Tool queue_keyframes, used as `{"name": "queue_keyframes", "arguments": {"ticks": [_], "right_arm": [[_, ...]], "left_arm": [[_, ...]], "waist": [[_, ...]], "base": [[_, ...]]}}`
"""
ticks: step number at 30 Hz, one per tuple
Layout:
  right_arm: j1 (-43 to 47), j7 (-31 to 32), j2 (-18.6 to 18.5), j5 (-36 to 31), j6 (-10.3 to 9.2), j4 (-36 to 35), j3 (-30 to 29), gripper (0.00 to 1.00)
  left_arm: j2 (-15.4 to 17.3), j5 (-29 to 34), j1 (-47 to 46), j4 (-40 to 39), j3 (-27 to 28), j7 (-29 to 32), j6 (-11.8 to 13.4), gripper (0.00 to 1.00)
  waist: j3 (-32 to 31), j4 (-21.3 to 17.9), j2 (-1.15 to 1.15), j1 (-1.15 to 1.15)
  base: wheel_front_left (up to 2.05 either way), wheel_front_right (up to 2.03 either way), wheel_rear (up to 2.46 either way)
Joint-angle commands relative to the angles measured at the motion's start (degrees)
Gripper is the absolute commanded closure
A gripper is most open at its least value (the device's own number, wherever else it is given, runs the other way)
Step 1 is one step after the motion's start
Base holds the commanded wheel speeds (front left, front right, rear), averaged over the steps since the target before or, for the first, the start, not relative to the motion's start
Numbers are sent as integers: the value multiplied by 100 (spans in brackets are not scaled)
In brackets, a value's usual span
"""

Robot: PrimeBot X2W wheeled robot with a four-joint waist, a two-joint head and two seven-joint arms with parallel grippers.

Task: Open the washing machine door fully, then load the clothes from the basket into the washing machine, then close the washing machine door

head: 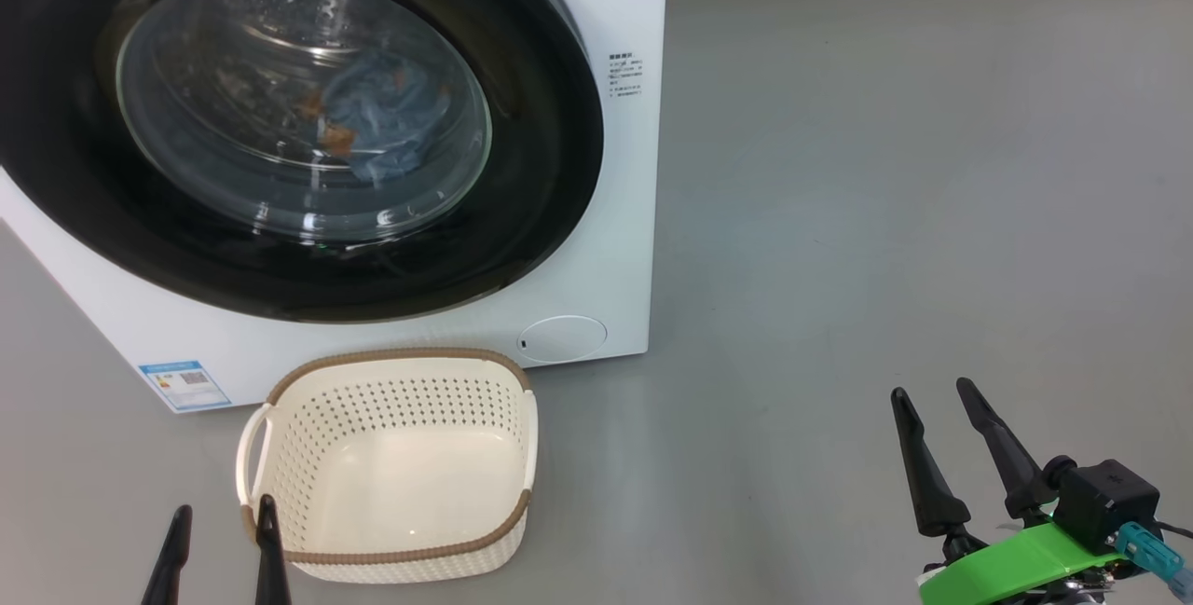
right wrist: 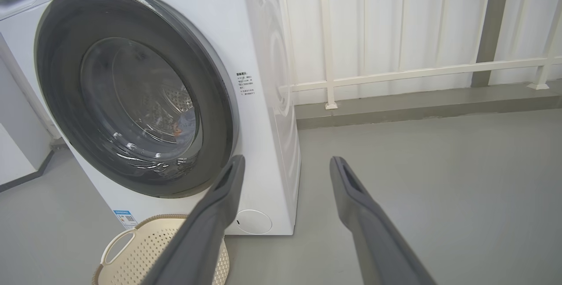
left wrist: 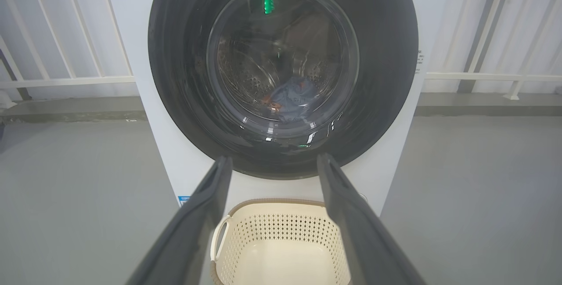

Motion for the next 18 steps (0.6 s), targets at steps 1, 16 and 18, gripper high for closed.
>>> {"name": "queue_keyframes", "arguments": {"ticks": [1, 16, 18], "right_arm": [[-19, -27, -21, -74, -35, -136, 132, 0], [-10, -27, -24, -58, -35, -91, 136, 0], [-11, -27, -24, -56, -35, -82, 146, 0]], "left_arm": [[65, 16, -104, -117, 189, -30, -22, 0], [64, -17, -116, -100, 171, -31, -12, 0], [64, -17, -115, -101, 178, -31, -13, 0]], "waist": [[-6, 19, 0, 0], [-2, 135, 0, 0], [-6, 145, 0, 0]], "base": [[0, 0, 0], [0, 0, 0], [0, 0, 0]]}}
